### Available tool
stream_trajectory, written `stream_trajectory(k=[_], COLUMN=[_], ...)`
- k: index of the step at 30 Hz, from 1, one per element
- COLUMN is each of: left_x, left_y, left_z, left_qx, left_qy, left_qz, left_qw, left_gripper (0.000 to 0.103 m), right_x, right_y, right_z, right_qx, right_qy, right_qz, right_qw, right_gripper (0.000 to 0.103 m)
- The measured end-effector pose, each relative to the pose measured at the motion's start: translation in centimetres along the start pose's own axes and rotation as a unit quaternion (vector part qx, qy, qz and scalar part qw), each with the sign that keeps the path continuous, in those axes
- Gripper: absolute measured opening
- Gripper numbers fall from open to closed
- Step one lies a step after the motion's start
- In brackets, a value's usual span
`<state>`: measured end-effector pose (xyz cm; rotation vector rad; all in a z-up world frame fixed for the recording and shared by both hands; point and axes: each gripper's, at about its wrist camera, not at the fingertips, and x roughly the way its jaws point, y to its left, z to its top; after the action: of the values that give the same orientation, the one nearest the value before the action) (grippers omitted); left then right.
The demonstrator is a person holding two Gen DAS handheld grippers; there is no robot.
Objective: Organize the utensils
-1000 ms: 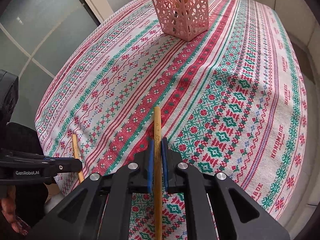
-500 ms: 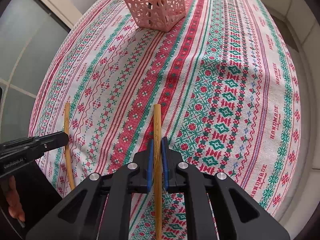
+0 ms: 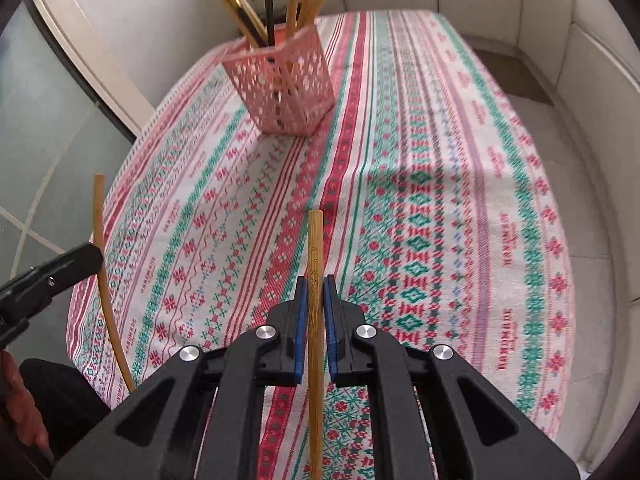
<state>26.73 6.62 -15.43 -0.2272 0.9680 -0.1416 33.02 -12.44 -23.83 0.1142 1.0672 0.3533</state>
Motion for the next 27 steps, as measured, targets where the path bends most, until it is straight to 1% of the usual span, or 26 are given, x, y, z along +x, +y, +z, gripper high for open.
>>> stream_trajectory(k=[2, 4, 7, 11, 15, 18, 21, 24, 27], left_x=[-2.1, -4.1, -7.2, -10.1, -11.8, -11.9, -11.3, -10.5, -9.6], left_y=[-1.2, -2.4, -3.7, -6.0, -7.2, -7.5, -7.2, -6.5, -5.6], left_z=[0.7, 1.0, 2.6, 4.6, 7.7, 10.1, 12.0, 13.4, 14.4], left_qx=[0.016, 0.022, 0.031, 0.054, 0.075, 0.087, 0.088, 0.083, 0.077], left_qy=[-0.037, -0.069, -0.114, -0.176, -0.219, -0.237, -0.252, -0.261, -0.269], left_qz=[-0.011, -0.024, -0.036, -0.043, -0.040, -0.034, -0.034, -0.040, -0.047], left_qw=[0.9991, 0.9971, 0.9924, 0.9820, 0.9720, 0.9669, 0.9632, 0.9609, 0.9589], left_gripper=[0.006, 0.006, 0.006, 0.006, 0.006, 0.006, 0.006, 0.006, 0.006], right_x=[-2.8, -5.7, -10.4, -16.6, -21.3, -23.2, -24.0, -23.8, -21.9], right_y=[0.2, 0.4, 0.9, 1.5, 2.2, 2.9, 3.3, 4.3, 5.5], right_z=[0.6, 1.4, 2.6, 4.8, 7.5, 10.0, 12.8, 15.1, 17.3], right_qx=[0.001, 0.005, 0.001, -0.001, -0.001, 0.004, 0.013, 0.015, 0.016], right_qy=[-0.051, -0.099, -0.175, -0.274, -0.358, -0.407, -0.442, -0.471, -0.495], right_qz=[0.001, 0.003, 0.005, 0.021, 0.038, 0.047, 0.052, 0.044, 0.030], right_qw=[0.999, 0.995, 0.984, 0.961, 0.933, 0.912, 0.895, 0.881, 0.868], right_gripper=[0.008, 0.008, 0.008, 0.008, 0.008, 0.008, 0.008, 0.008, 0.008])
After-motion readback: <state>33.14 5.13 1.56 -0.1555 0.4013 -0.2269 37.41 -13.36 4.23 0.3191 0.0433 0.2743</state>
